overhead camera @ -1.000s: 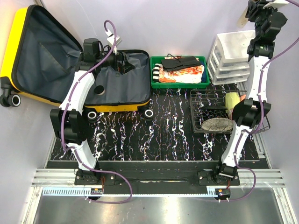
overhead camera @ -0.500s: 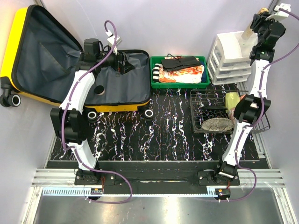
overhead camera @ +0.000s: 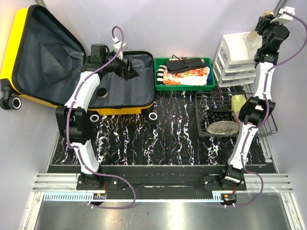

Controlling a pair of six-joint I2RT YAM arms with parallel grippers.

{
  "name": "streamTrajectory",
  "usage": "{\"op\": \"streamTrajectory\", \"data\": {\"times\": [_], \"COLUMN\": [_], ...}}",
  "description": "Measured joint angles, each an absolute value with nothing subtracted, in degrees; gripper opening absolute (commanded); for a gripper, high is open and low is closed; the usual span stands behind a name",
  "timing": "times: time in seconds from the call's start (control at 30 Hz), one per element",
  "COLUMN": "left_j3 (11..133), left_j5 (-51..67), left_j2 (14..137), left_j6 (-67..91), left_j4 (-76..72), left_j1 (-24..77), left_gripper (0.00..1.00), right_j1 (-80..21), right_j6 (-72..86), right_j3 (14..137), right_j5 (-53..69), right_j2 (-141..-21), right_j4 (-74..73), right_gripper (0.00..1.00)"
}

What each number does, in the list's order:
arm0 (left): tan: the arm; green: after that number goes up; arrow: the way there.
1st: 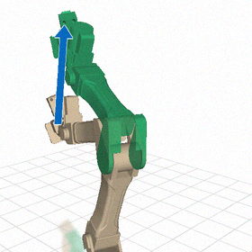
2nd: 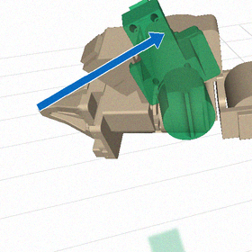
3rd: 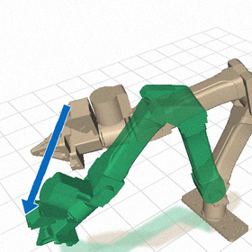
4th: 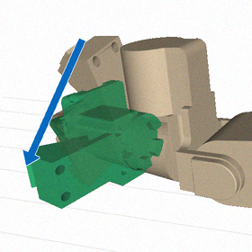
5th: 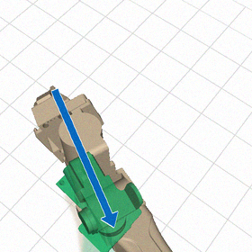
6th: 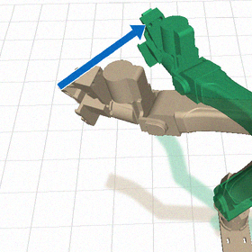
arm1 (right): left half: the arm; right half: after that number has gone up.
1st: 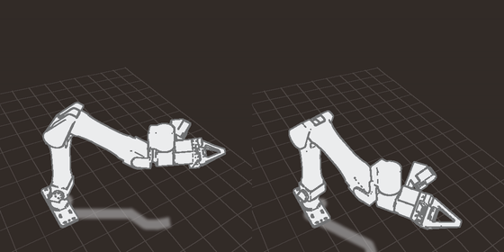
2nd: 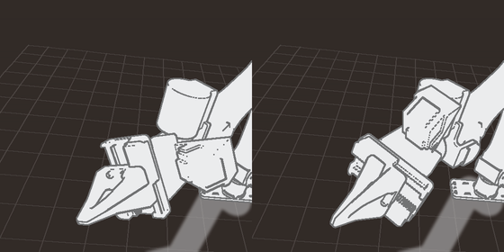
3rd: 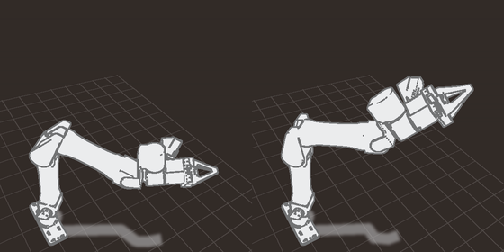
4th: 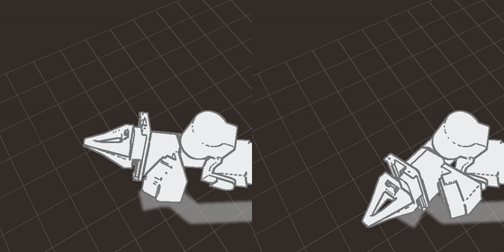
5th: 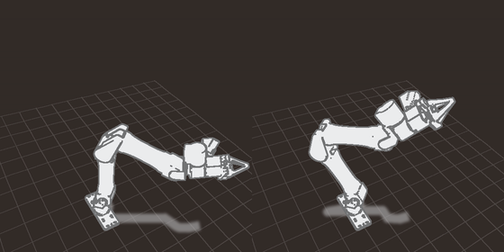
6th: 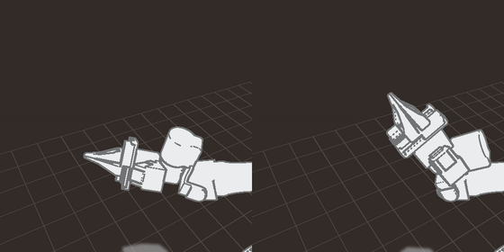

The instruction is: Open, take out, and arrange the luggage

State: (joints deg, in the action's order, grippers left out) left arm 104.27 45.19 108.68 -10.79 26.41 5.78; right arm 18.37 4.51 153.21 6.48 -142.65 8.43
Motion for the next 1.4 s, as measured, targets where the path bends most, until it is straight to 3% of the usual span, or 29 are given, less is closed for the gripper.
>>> {"op": "streamTrajectory", "data": {"times": [0.7,1.0,1.4], "left_j3": [109.3,134.6,124.4], "left_j5": [42.9,33.1,30.4], "left_j2": [110.5,123.6,122.4], "left_j6": [-12.0,-10.9,-9.0], "left_j4": [32.6,35.7,31.4], "left_j1": [6.5,16.8,19.5], "left_gripper": [0.99,0.99,0.99], "right_j1": [17.5,17.5,16.4], "right_j6": [5.0,5.7,10.1], "right_j3": [158.1,156.2,151.6], "right_j5": [3.6,5.7,9.9], "right_j2": [-149.8,-148.8,-145.9], "right_j4": [16.6,17.7,18.9], "right_gripper": [0.0,0.0,0.0]}}
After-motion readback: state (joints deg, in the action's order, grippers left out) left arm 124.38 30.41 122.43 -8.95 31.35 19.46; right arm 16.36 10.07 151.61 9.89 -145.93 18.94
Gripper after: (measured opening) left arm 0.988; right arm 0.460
